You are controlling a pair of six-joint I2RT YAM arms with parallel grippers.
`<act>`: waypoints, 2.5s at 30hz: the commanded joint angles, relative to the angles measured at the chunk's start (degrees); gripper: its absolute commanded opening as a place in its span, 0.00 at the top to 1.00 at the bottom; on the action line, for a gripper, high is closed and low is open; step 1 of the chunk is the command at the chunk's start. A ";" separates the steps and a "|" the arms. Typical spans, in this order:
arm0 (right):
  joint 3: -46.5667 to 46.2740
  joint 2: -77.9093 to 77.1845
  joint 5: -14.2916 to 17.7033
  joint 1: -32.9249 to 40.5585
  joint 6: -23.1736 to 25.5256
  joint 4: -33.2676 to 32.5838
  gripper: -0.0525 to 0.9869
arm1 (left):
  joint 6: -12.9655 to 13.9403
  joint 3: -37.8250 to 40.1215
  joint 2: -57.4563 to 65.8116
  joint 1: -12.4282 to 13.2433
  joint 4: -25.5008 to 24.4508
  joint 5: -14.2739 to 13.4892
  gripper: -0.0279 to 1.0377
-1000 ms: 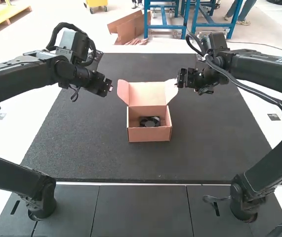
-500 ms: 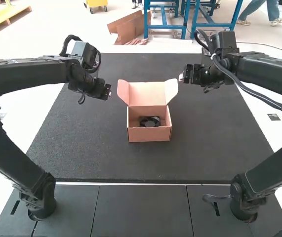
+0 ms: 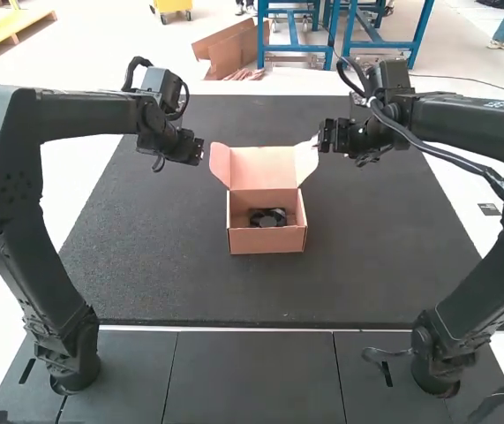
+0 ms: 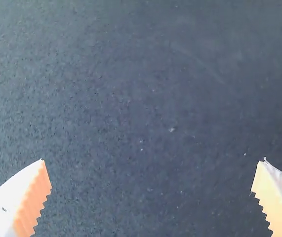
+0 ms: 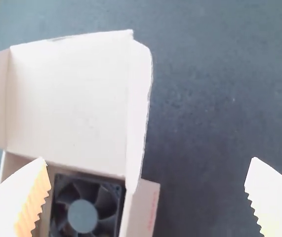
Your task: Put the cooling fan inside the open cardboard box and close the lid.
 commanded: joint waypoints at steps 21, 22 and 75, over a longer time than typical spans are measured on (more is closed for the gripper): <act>6.18 6.69 -1.40 -1.38 1.74 2.97 0.31 | -1.85 6.21 1.26 -4.51 -2.49 4.87 0.07; 6.18 6.77 -1.40 -1.38 1.74 3.41 0.34 | -1.85 6.21 1.35 -4.51 -2.58 4.87 0.07; 6.09 11.43 -5.97 -0.15 3.06 6.31 0.81 | -1.85 6.12 1.08 -4.07 -3.37 4.87 0.07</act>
